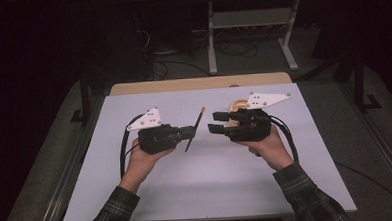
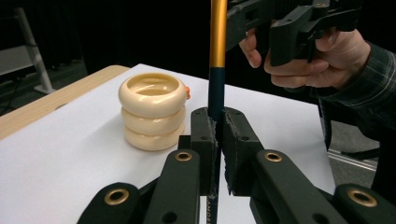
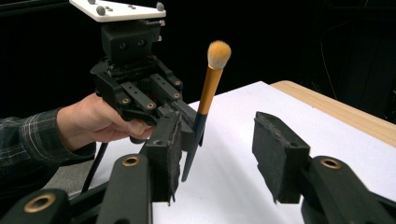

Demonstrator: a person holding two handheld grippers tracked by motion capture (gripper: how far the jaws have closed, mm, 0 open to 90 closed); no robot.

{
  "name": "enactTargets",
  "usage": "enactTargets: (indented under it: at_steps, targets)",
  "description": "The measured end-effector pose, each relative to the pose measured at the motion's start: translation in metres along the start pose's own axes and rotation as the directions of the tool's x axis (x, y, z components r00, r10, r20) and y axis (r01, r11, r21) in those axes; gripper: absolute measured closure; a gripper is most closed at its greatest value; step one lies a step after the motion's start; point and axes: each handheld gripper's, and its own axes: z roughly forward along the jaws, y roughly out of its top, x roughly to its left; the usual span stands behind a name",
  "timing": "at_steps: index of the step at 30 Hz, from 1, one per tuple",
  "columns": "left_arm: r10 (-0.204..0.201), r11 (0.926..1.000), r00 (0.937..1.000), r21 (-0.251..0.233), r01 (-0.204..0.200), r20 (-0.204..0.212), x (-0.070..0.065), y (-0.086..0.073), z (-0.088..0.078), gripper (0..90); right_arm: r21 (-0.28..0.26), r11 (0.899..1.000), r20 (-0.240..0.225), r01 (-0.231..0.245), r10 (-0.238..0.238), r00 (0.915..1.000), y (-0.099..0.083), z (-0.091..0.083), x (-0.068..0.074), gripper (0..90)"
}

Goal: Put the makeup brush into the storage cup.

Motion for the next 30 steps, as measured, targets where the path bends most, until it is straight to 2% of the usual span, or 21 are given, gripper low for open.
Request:
enactTargets:
  at_steps: [15, 30]
  targets:
    - [0.007, 1.0, 0.9999, -0.004, -0.007, 0.013, -0.007, -0.001, 0.009, 83.3, -0.022, 0.999, -0.026, -0.025, 0.025, 0.9993, 0.001, 0.007, 0.001, 60.5]
    - [0.012, 0.9999, 0.9996, 0.0, -0.012, 0.026, -0.009, -0.002, 0.014, 83.3, -0.022, 0.999, -0.032, -0.048, 0.047, 0.9984, 0.001, 0.016, 0.003, 70.4]
